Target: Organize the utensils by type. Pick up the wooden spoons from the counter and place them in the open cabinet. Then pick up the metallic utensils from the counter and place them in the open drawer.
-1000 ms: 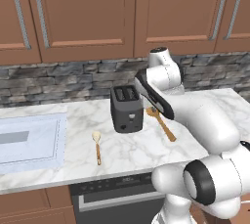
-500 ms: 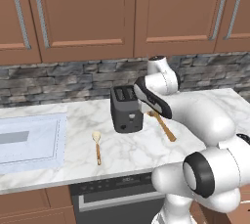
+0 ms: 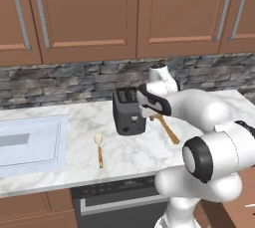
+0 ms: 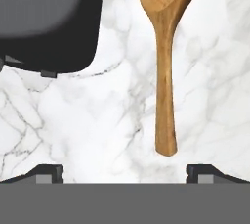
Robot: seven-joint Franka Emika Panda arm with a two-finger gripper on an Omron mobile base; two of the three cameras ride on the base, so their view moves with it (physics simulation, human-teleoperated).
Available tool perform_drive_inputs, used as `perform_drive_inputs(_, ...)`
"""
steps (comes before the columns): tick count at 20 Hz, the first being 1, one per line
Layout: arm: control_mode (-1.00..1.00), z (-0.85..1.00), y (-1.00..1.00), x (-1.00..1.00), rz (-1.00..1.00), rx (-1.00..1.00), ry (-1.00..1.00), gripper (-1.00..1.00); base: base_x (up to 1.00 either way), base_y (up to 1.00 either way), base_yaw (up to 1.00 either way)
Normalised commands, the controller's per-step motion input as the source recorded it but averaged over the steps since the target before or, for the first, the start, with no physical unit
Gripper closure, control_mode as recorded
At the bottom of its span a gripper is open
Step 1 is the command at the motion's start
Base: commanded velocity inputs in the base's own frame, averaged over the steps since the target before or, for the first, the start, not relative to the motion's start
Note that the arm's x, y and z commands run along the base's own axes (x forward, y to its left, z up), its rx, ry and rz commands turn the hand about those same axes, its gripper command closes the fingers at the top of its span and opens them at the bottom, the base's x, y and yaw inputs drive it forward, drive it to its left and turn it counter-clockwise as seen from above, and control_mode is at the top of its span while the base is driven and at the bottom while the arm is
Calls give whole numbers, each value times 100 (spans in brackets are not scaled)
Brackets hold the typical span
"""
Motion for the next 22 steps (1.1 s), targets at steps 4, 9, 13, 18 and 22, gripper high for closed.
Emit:
perform_drive_inputs(4,-100,-33,-11,30,0,4,0,-100,0,0,0)
perform_drive_inputs(9,-100,-34,-18,28,0,1,0,-100,0,0,0)
perform_drive_inputs(13,-100,-32,-21,20,0,0,0,-100,0,0,0)
perform_drive_inputs(18,-100,-38,-19,20,0,0,0,-100,0,0,0)
perform_drive_inputs(22,-100,-45,-8,21,0,0,0,-100,0,0,0)
